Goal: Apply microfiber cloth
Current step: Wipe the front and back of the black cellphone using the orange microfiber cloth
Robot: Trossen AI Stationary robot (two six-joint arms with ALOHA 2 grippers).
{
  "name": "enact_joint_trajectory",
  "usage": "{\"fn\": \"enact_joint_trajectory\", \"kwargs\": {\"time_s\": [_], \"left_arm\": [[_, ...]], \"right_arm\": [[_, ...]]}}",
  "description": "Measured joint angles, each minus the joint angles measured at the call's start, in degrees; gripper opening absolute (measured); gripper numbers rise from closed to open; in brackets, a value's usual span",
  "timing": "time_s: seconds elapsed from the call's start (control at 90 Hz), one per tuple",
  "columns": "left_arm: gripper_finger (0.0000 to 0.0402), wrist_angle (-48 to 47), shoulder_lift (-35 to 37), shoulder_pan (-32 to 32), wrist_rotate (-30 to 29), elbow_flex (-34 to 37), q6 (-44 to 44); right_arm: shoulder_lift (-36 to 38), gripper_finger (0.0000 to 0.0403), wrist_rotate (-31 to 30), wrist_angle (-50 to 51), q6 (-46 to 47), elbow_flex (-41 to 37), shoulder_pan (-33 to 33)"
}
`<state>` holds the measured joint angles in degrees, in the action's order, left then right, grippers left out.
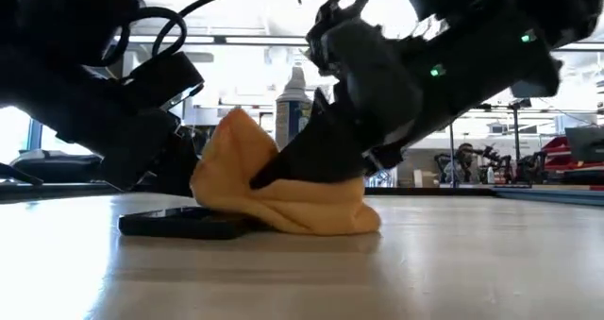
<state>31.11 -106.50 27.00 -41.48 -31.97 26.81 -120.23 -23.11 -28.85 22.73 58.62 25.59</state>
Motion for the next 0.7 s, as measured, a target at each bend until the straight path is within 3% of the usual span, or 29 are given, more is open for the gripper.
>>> {"fn": "enact_joint_trajectory", "kwargs": {"time_s": [0.333, 0.544, 0.7], "left_arm": [[0.0000, 0.0, 0.0, -0.8, -0.4, 0.0, 0.1], [0.0000, 0.0, 0.0, -0.8, -0.4, 0.0, 0.1], [0.0000, 0.0, 0.0, -0.8, -0.3, 0.0, -0.5]], "right_arm": [[-3.1, 0.0003, 0.5, 4.9, 3.0, 7.6, 1.0], [-8.3, 0.0003, 6.7, 9.4, 5.8, 15.2, 2.0], [-7.9, 0.0003, 15.8, 10.1, 3.7, 15.7, 1.3]]}}
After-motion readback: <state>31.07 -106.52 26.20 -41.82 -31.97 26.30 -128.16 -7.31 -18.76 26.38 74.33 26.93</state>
